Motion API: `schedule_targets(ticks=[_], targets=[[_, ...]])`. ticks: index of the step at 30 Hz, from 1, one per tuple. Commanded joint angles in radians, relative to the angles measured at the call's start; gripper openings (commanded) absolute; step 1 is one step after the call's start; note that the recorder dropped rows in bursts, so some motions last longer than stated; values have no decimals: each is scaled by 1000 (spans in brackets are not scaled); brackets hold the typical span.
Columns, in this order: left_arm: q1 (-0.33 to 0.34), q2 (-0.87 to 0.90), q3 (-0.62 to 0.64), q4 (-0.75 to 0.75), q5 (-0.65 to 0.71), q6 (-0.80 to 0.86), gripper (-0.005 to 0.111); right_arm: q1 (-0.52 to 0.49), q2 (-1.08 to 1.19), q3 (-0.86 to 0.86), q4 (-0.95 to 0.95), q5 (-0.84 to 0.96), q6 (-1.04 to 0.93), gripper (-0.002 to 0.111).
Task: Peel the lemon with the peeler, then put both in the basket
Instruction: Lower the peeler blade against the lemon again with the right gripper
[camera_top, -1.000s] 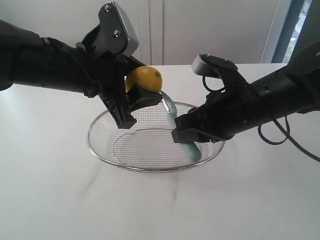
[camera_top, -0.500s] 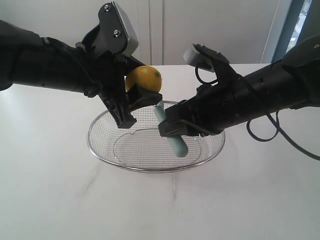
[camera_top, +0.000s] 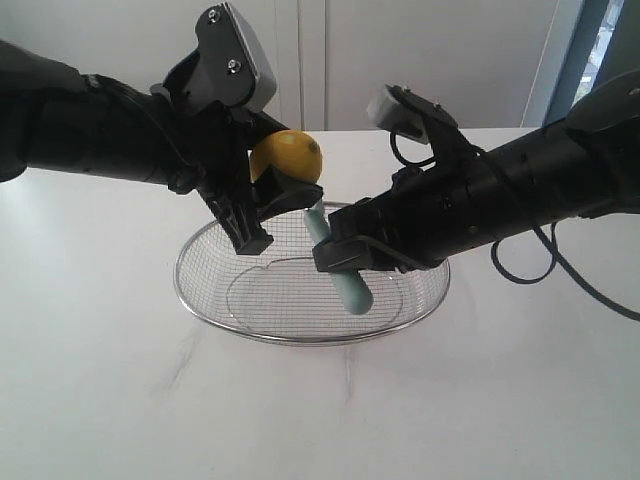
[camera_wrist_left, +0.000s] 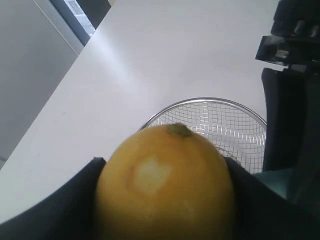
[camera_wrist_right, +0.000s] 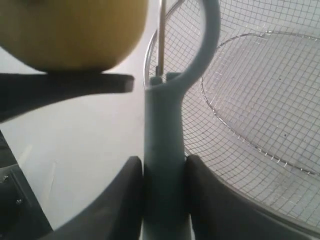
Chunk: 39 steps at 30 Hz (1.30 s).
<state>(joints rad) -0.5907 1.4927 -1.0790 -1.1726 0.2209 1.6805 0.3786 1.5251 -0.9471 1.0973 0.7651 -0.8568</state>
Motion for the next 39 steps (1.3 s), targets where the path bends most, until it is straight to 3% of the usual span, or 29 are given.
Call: schedule_targets(ticks=[1, 39], targets=[[-1, -4, 3, -22, 15, -6, 0, -1, -54, -9, 9, -6, -14, 0], [-1, -4, 3, -22, 11, -6, 0, -1, -73, -9, -82, -79, 76, 0]])
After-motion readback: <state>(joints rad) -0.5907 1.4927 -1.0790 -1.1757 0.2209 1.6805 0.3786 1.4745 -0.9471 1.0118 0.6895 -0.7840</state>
